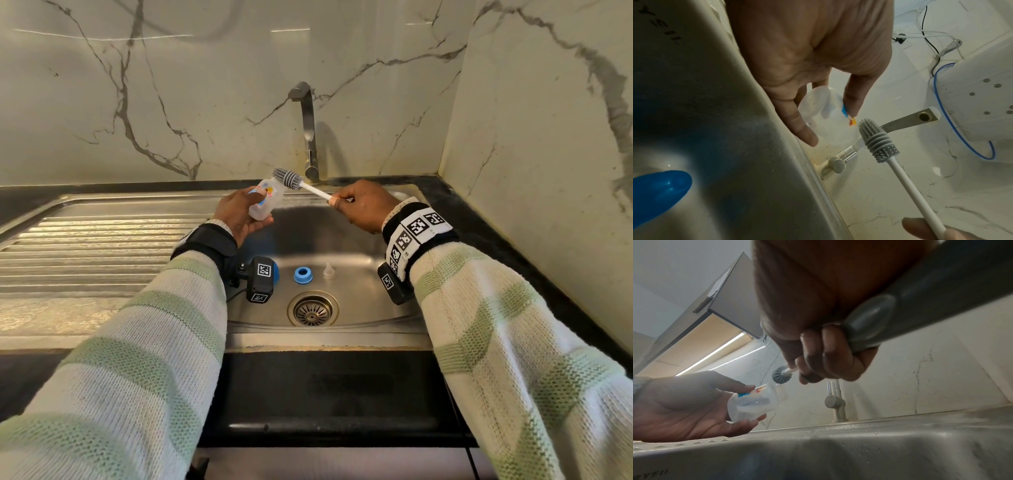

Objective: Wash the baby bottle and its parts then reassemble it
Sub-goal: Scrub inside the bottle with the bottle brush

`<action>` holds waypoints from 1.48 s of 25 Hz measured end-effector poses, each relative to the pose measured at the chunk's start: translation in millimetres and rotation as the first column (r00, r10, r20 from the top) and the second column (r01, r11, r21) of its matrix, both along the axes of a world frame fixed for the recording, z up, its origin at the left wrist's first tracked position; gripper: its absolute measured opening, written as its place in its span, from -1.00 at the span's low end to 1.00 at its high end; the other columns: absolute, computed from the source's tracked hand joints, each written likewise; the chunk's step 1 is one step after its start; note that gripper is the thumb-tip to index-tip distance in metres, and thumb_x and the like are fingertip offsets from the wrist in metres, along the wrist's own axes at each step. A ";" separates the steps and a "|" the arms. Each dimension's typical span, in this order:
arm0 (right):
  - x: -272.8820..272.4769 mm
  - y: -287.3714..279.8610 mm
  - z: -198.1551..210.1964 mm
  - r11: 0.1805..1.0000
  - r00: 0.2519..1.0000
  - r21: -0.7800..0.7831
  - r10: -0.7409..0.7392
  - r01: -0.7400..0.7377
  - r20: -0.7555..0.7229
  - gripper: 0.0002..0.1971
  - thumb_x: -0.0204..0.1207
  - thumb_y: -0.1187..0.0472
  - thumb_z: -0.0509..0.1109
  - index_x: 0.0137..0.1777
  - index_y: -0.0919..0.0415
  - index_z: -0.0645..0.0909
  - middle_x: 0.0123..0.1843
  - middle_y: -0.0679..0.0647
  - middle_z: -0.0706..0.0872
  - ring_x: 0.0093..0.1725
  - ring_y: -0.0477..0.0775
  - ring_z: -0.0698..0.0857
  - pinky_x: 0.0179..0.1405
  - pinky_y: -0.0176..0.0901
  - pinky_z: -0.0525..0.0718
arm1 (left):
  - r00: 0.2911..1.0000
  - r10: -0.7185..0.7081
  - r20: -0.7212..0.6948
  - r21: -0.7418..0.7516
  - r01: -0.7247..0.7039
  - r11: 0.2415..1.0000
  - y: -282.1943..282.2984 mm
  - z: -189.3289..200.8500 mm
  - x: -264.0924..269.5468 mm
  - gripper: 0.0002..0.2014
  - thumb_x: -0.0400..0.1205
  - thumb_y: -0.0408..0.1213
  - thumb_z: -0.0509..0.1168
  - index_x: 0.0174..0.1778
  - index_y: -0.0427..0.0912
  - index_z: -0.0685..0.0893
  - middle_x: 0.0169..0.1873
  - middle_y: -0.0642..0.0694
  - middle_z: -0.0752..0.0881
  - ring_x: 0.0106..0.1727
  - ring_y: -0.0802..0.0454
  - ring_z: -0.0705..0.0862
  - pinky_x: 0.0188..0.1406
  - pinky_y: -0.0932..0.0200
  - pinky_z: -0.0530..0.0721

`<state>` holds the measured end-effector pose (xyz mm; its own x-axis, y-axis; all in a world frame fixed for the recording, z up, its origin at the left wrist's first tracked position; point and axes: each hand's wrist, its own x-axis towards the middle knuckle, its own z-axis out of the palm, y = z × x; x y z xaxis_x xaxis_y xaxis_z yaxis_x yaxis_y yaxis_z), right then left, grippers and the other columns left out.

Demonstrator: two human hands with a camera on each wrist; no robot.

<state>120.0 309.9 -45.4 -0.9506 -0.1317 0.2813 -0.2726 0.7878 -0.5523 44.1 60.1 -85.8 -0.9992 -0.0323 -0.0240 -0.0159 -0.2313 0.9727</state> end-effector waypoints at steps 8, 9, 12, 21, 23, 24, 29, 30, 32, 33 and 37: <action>-2.5 -0.8 1.3 1.000 0.999 0.023 -0.016 0.017 -0.047 -0.67 0.69 0.04 0.28 0.24 0.21 0.75 -0.28 0.02 0.69 -0.40 -0.08 0.56 -0.45 -0.26 0.47 | 0.999 0.040 -0.036 -0.029 -0.041 0.999 2.4 -0.2 -2.6 -0.60 0.62 -0.20 0.42 0.33 -0.30 0.66 0.05 -0.19 0.70 -0.05 -0.11 0.71 -0.20 0.05 0.76; -2.0 0.5 1.7 1.000 0.999 0.012 -0.019 0.019 -0.043 -0.67 0.69 0.04 0.29 0.24 0.21 0.75 -0.30 0.01 0.69 -0.41 -0.07 0.56 -0.46 -0.26 0.46 | 0.999 0.044 -0.030 -0.023 -0.045 0.999 2.6 0.0 -1.7 -0.61 0.61 -0.19 0.44 0.30 -0.31 0.66 0.06 -0.20 0.69 -0.04 -0.13 0.71 -0.18 0.03 0.77; -0.9 -2.2 2.4 0.999 1.000 0.030 -0.010 0.011 -0.022 -0.68 0.69 0.04 0.29 0.23 0.21 0.75 -0.34 -0.03 0.65 -0.42 -0.08 0.55 -0.45 -0.28 0.46 | 0.999 0.043 -0.019 -0.014 -0.044 0.999 1.2 -0.3 -0.6 -0.60 0.62 -0.21 0.43 0.31 -0.34 0.64 0.14 -0.29 0.67 -0.01 -0.21 0.72 -0.19 -0.02 0.79; -1.1 -3.3 2.9 0.997 0.998 0.067 -0.033 0.037 -0.061 -0.67 0.69 0.03 0.27 0.21 0.23 0.75 -0.25 0.06 0.69 -0.38 -0.02 0.57 -0.41 -0.24 0.45 | 0.999 -0.009 -0.035 0.041 0.011 0.999 4.0 0.7 3.3 -0.63 0.67 -0.26 0.37 0.37 -0.31 0.61 0.21 -0.27 0.67 0.10 -0.20 0.71 -0.18 -0.03 0.82; -2.8 -1.7 2.8 0.997 0.998 0.057 -0.042 0.045 -0.055 -0.67 0.70 0.04 0.27 0.20 0.23 0.76 -0.30 0.03 0.68 -0.37 0.00 0.58 -0.41 -0.24 0.45 | 0.999 -0.019 -0.044 0.042 0.021 0.999 2.4 0.0 1.9 -0.57 0.63 -0.24 0.43 0.40 -0.31 0.61 0.25 -0.27 0.67 0.14 -0.18 0.72 -0.14 -0.02 0.82; -2.3 -1.7 2.6 0.998 0.999 0.050 -0.034 0.035 -0.031 -0.68 0.70 0.04 0.27 0.18 0.23 0.75 -0.36 -0.02 0.64 -0.41 -0.02 0.56 -0.47 -0.28 0.45 | 0.999 -0.017 -0.049 0.039 0.019 0.999 1.7 -0.6 1.7 -0.55 0.61 -0.24 0.46 0.40 -0.31 0.61 0.26 -0.27 0.67 0.14 -0.16 0.72 -0.14 -0.01 0.81; -0.5 0.0 2.4 0.999 1.000 0.039 -0.024 0.024 -0.007 -0.68 0.70 0.04 0.28 0.22 0.21 0.75 -0.36 -0.06 0.60 -0.41 -0.09 0.54 -0.48 -0.29 0.43 | 0.998 0.000 -0.060 0.012 0.001 1.000 2.1 -2.2 0.8 -0.57 0.57 -0.31 0.49 0.35 -0.30 0.65 0.27 -0.26 0.67 0.17 -0.18 0.72 -0.08 -0.01 0.81; 0.5 -0.7 3.0 1.000 1.000 0.023 -0.018 0.018 0.012 -0.69 0.70 0.04 0.28 0.21 0.21 0.74 -0.37 -0.06 0.60 -0.42 -0.10 0.54 -0.48 -0.29 0.42 | 0.998 0.006 -0.058 0.015 -0.005 1.000 2.3 -1.7 0.7 -0.59 0.57 -0.31 0.49 0.33 -0.30 0.66 0.26 -0.26 0.68 0.17 -0.19 0.72 -0.09 -0.02 0.81; 1.3 -2.3 2.9 0.999 1.000 0.037 -0.016 0.016 0.001 -0.68 0.70 0.04 0.28 0.24 0.21 0.74 -0.33 -0.03 0.64 -0.41 -0.11 0.54 -0.47 -0.30 0.41 | 0.999 0.009 -0.045 0.007 -0.009 1.000 1.1 -1.5 -0.2 -0.66 0.58 -0.29 0.48 0.27 -0.26 0.69 0.24 -0.27 0.69 0.15 -0.23 0.73 -0.10 -0.04 0.81; 0.6 -1.7 2.3 0.999 1.000 0.044 -0.020 0.021 -0.016 -0.67 0.70 0.04 0.28 0.25 0.21 0.74 -0.30 -0.02 0.65 -0.40 -0.12 0.55 -0.46 -0.31 0.42 | 0.999 0.000 -0.038 -0.006 0.000 1.000 0.9 -1.1 0.4 -0.72 0.59 -0.27 0.48 0.20 -0.22 0.72 0.23 -0.28 0.69 0.12 -0.26 0.74 -0.09 -0.06 0.82; 1.1 -2.1 2.8 1.000 1.000 0.011 -0.004 0.004 0.012 -0.69 0.70 0.03 0.28 0.24 0.17 0.74 -0.39 -0.09 0.60 -0.44 -0.11 0.55 -0.49 -0.30 0.43 | 1.000 0.014 -0.022 -0.032 -0.015 0.999 2.3 1.5 2.6 -0.87 0.61 -0.24 0.43 0.05 -0.14 0.73 0.14 -0.26 0.72 0.03 -0.22 0.74 -0.12 -0.02 0.82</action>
<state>121.1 307.8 -42.6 -0.9545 -0.1305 0.2681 -0.2623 0.7948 -0.5472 46.7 62.3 -84.2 -0.9989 -0.0475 -0.0013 0.0082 -0.2000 0.9798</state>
